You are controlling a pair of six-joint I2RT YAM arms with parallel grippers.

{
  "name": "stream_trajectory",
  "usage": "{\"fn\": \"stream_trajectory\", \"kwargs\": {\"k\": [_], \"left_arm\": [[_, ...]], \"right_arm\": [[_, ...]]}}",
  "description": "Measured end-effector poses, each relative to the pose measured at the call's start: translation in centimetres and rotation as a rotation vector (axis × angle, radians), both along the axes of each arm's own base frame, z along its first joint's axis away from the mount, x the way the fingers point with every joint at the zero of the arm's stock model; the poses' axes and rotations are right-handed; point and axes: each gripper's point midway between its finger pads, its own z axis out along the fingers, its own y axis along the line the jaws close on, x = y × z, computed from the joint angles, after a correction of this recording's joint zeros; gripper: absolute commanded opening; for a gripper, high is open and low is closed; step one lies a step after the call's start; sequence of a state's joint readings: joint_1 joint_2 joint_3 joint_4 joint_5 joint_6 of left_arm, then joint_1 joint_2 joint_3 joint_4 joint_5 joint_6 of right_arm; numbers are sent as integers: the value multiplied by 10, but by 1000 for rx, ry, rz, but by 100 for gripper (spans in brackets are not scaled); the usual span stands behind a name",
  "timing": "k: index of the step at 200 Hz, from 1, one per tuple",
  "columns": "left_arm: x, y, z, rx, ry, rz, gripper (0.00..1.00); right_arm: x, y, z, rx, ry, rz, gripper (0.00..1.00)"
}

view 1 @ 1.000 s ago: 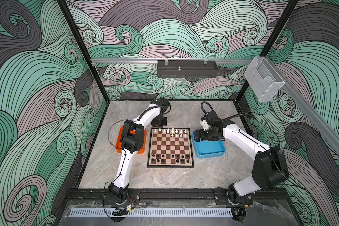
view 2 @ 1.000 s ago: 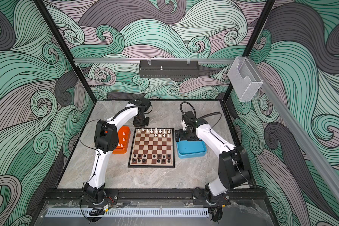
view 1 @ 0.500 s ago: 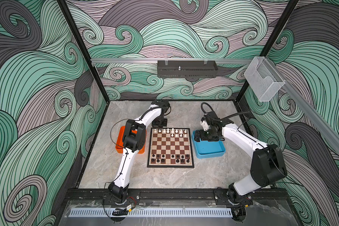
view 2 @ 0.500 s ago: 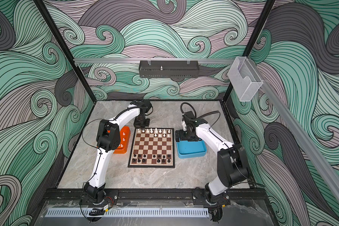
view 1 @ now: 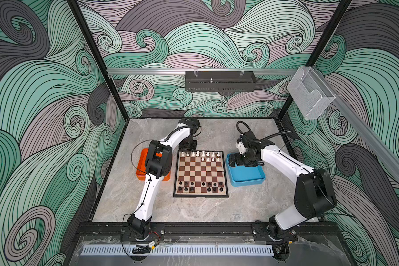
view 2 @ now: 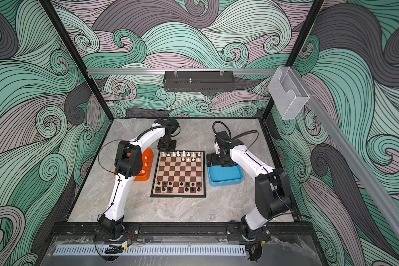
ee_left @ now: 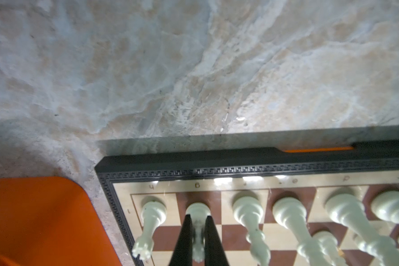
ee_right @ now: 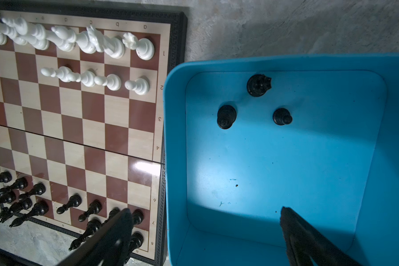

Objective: Set up the chess pieces on the board
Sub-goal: 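Lower the white pawn onto a far-row square with the left gripper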

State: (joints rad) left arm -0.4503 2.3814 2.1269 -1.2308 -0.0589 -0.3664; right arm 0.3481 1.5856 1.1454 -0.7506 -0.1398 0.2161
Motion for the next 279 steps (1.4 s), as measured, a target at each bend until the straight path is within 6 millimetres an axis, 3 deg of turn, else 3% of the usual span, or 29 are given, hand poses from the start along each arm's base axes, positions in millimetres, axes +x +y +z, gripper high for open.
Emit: {"fn": "stream_trajectory", "kwargs": {"k": [279], "left_arm": [[0,0,-1,-2,3,0,12]], "right_arm": [[1,-1,-1,-1,3,-4,100]]}}
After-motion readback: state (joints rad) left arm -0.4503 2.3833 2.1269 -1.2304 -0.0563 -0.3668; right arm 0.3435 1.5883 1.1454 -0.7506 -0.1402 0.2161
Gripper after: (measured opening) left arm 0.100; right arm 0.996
